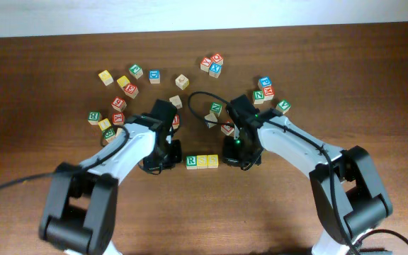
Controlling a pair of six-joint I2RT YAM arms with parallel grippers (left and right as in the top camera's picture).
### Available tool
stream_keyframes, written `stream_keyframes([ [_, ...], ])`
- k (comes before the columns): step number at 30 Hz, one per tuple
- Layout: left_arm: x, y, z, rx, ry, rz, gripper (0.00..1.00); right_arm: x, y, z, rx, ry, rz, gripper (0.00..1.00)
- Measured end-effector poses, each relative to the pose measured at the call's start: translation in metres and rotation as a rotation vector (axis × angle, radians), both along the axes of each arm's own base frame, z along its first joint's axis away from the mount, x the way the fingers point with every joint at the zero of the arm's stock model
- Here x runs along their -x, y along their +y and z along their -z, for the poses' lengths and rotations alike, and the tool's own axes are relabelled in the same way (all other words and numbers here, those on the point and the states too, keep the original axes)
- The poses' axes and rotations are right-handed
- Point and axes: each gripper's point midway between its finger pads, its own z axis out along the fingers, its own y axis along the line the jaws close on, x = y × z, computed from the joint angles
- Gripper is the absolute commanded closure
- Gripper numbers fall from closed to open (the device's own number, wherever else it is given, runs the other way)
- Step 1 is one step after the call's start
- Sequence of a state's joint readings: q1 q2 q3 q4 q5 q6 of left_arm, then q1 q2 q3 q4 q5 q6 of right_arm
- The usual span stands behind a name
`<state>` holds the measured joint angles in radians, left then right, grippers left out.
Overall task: Spell out RSS
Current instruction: 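Push the row inward from both ends to square the blocks, then lift both grippers away from the block row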
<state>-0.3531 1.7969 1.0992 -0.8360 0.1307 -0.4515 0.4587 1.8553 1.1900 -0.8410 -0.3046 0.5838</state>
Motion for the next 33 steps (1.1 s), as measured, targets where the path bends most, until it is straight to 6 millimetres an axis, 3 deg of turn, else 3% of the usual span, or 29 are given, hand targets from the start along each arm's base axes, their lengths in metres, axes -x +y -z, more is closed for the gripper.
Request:
stream_keyframes([
  [4,-0.002,0.021,-0.053,-0.006,-0.113,-0.048,1.00,0.003,-0.012,-0.045,0.044,-0.030,-0.019,0.96],
  [6,-0.002,0.030,-0.083,0.007,-0.187,-0.072,0.98,0.008,-0.018,-0.081,0.043,-0.083,-0.029,0.96],
  [7,0.002,0.038,-0.109,0.021,-0.254,-0.091,0.89,0.015,-0.025,-0.115,0.034,-0.152,-0.028,0.96],
  [10,0.011,0.044,-0.138,0.039,-0.329,-0.099,0.49,0.046,-0.048,-0.160,0.044,-0.223,-0.023,0.92],
  [11,0.018,0.047,-0.150,0.046,-0.359,-0.104,0.22,0.055,-0.055,-0.170,0.049,-0.240,-0.020,0.86],
  [12,0.021,0.048,-0.157,0.052,-0.379,-0.102,0.01,0.067,-0.063,-0.183,0.048,-0.269,-0.018,0.71],
  [15,0.033,0.051,-0.177,0.071,-0.441,-0.103,0.01,0.107,-0.087,-0.214,0.034,-0.349,-0.007,0.02],
  [19,0.038,0.052,-0.185,0.079,-0.465,-0.104,0.01,0.149,-0.109,-0.235,0.000,-0.439,0.008,0.02],
  [23,0.039,0.052,-0.185,0.079,-0.465,-0.104,0.01,0.170,-0.120,-0.247,-0.052,-0.523,0.050,0.02],
  [33,0.038,0.052,-0.185,0.079,-0.465,-0.104,0.01,0.181,-0.125,-0.254,-0.090,-0.576,0.084,0.02],
])
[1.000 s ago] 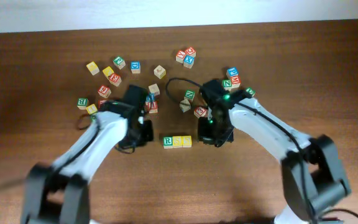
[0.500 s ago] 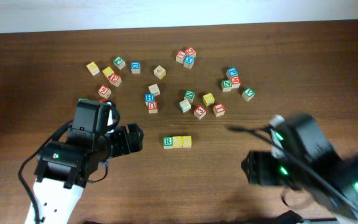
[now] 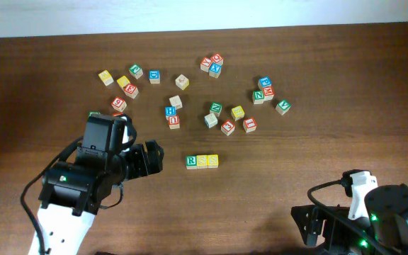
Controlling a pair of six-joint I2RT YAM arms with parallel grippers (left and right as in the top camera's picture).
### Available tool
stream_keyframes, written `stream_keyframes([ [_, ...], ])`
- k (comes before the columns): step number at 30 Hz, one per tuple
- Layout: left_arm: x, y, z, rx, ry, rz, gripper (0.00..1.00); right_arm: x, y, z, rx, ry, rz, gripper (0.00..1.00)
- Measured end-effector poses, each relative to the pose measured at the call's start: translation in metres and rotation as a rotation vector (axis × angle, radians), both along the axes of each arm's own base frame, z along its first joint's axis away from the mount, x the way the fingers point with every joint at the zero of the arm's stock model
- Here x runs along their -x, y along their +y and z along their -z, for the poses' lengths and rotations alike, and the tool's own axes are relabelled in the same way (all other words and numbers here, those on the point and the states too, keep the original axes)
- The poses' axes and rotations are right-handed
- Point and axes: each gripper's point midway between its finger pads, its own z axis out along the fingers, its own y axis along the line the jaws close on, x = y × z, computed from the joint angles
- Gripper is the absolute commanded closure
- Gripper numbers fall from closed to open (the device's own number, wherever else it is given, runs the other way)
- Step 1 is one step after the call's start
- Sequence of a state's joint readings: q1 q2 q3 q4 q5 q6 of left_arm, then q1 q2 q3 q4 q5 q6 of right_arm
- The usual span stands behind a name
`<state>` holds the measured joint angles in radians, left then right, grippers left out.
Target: Spell out RSS
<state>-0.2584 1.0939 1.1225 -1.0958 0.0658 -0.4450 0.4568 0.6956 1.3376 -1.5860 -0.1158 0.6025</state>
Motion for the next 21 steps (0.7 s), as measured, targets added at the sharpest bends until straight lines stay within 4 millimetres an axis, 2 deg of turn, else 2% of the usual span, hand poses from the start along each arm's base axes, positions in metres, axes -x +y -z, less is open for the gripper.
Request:
stream_keyframes([
  [14,0.000,0.000,0.000,0.000,0.000,0.000,0.01,-0.003,-0.004,0.000,0.014,-0.007,0.023,0.02],
  [17,0.000,0.000,0.000,0.000,0.000,0.000,0.01,-0.010,-0.015,-0.001,0.032,-0.027,0.103,0.02],
  [21,0.000,0.000,0.000,0.000,0.000,0.000,0.01,-0.033,-0.025,-0.022,0.030,-0.208,0.161,0.02],
])
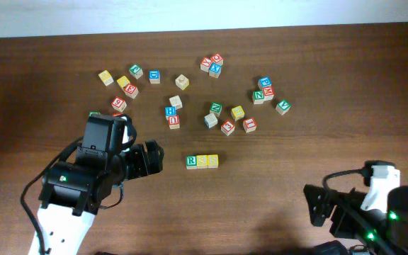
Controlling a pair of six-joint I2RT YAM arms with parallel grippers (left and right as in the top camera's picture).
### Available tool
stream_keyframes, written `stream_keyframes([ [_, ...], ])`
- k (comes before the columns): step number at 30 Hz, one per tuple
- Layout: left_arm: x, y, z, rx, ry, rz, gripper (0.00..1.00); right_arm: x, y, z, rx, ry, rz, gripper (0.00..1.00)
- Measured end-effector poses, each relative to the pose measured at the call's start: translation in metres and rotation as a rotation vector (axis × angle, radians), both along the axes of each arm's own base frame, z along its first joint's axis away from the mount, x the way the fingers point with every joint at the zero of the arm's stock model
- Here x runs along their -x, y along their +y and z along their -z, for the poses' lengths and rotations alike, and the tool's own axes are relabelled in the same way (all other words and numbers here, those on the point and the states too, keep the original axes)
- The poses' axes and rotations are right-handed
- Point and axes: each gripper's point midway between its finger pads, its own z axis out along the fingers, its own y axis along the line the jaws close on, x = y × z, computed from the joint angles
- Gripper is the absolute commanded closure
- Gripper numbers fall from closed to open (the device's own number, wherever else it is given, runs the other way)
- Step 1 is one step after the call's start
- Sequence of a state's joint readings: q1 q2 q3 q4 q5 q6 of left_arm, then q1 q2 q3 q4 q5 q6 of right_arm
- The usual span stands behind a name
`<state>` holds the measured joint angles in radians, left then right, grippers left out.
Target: Spell out RSS
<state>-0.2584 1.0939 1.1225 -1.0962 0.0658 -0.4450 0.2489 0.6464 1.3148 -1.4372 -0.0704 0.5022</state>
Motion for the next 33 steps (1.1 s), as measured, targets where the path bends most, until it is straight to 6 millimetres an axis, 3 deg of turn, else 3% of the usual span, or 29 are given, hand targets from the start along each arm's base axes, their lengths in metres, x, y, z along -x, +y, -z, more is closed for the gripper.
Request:
stream_keyframes([
  [2,0.000,0.000,0.000,0.000,0.000,0.000,0.01,-0.005,-0.005,-0.013,0.022,-0.122,-0.004,0.02],
  [6,0.000,0.000,0.000,0.000,0.000,0.000,0.01,-0.002,-0.016,-0.012,0.068,-0.231,0.031,0.02],
  [10,0.000,0.000,0.000,0.000,0.000,0.000,0.01,-0.007,-0.022,0.002,0.116,-0.309,0.045,0.02],
  [17,0.000,0.000,0.000,0.000,0.000,0.000,0.01,-0.035,-0.013,0.024,0.183,-0.517,-0.051,0.02],
  [25,0.000,0.000,0.000,0.000,0.000,0.000,0.01,-0.074,-0.001,0.066,0.177,-0.678,-0.112,0.02],
  [33,0.000,0.000,0.000,0.000,0.000,0.000,0.01,-0.087,0.002,0.085,0.181,-0.786,-0.122,0.02],
])
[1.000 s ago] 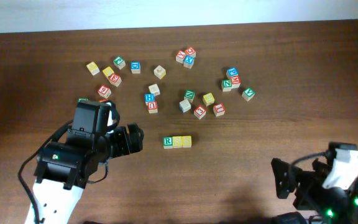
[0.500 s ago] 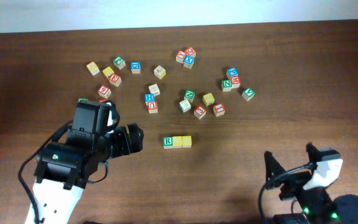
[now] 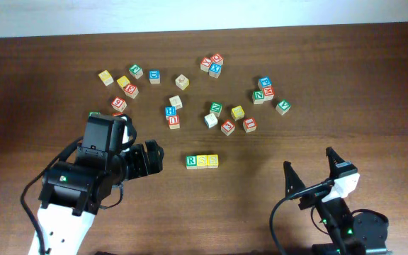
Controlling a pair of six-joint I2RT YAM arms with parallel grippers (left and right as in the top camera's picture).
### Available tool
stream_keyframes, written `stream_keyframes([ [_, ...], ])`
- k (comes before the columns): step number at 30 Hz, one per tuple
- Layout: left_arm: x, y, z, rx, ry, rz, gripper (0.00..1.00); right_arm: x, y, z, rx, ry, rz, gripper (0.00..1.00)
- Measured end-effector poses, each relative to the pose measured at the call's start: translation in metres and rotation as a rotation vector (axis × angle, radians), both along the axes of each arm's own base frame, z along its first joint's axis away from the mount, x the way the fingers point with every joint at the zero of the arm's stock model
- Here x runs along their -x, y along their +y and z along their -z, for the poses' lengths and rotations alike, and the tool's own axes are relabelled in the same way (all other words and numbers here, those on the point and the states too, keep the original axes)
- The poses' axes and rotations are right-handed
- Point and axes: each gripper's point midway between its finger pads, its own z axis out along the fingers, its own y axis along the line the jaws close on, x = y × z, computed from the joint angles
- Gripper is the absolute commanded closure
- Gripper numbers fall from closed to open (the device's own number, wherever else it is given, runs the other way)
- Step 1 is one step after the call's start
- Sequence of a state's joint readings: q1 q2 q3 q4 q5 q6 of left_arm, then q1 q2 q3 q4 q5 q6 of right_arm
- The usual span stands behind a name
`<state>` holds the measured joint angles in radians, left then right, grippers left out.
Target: Spell out RSS
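Observation:
Three blocks stand in a touching row at the table's middle: a green R block (image 3: 191, 161), a yellow S block (image 3: 202, 161) and a second yellow S block (image 3: 212, 161). My left gripper (image 3: 151, 156) is drawn back a little to the left of the row, touching no block. From above its jaws are too dark to read. My right gripper (image 3: 309, 164) is at the lower right, well away from the row. Its two fingers are spread wide with nothing between them.
Loose letter blocks lie scattered across the far half of the table: a cluster at the far left (image 3: 122, 85), a pair in blue and red (image 3: 171, 115), a group behind the row (image 3: 229, 119) and others at the far right (image 3: 266, 91).
The right arm has shifted at the lower right. Its gripper now sits further into view with both fingers spread and pointing toward the far side. The left arm and the blocks have not moved.
Both grippers first flanked the R-S-S row, left and right of it. By 1.8 s ago both arms had drawn back toward the near edge, leaving the row standing. The left arm has kept still since, while the right arm kept shifting at the lower right.

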<state>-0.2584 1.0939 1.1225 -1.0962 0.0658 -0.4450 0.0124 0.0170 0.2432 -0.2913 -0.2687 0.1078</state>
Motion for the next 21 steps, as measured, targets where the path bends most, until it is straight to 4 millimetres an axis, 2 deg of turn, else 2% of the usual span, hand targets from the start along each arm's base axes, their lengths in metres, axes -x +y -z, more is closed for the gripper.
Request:
stream_keyframes([
  [4,0.000,0.000,0.000,0.000,0.000,0.000,0.01,-0.005,0.001,0.006,0.002,-0.019,-0.003,0.02],
  [11,0.000,0.000,0.000,0.000,0.000,0.000,0.01,-0.014,0.001,0.001,0.002,-0.136,-0.003,0.02],
  [17,0.000,0.000,0.000,0.000,0.000,0.000,0.01,-0.020,0.000,0.019,0.001,-0.148,0.000,0.02],
  [21,0.000,0.000,0.000,0.000,0.000,0.000,0.01,-0.021,-0.003,0.020,0.001,-0.146,0.020,0.02],
])
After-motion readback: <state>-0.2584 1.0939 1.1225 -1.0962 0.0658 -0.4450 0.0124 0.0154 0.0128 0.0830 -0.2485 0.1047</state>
